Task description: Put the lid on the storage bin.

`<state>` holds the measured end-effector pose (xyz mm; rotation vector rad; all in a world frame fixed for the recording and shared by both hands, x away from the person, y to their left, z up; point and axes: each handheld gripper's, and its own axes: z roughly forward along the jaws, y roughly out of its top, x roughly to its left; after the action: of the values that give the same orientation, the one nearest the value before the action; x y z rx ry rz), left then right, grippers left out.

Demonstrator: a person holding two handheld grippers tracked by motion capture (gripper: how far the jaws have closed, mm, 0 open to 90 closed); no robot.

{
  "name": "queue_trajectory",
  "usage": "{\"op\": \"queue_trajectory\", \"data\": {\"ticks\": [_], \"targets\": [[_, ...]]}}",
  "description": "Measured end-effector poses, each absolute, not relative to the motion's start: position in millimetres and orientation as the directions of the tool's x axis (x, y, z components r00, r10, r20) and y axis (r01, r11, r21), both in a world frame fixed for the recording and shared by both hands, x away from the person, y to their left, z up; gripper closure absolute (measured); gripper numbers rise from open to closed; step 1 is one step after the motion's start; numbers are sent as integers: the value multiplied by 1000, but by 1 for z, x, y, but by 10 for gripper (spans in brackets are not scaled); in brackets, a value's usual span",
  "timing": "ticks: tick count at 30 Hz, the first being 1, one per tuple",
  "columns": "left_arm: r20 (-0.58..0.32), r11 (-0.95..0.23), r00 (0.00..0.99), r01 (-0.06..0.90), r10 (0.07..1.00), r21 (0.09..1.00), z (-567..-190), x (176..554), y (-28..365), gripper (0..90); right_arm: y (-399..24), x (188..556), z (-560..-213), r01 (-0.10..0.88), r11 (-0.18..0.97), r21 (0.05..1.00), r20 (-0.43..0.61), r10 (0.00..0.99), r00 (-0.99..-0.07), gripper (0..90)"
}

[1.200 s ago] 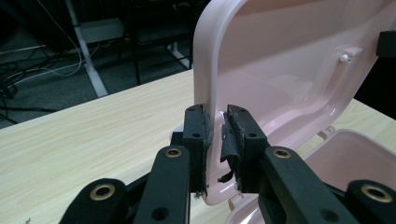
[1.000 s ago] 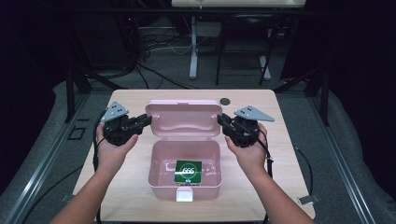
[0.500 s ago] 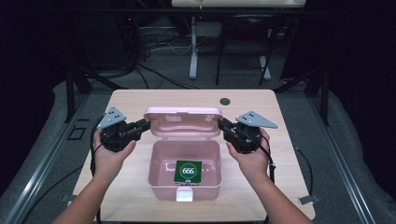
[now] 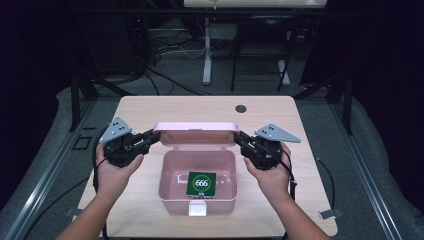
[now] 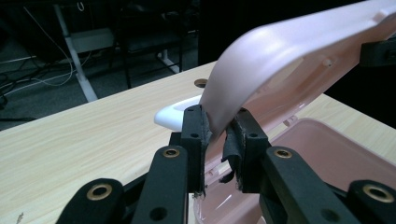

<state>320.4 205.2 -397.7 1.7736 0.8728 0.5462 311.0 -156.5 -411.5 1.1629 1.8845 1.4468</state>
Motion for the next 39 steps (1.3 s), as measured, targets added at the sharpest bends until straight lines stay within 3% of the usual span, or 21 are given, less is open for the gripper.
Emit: {"op": "queue_trajectory", "data": {"ticks": [39], "targets": [[-22, -226, 658, 290, 752, 930, -392, 300, 206, 718, -179, 285, -420, 367, 56, 929, 150, 848, -508, 696]]}}
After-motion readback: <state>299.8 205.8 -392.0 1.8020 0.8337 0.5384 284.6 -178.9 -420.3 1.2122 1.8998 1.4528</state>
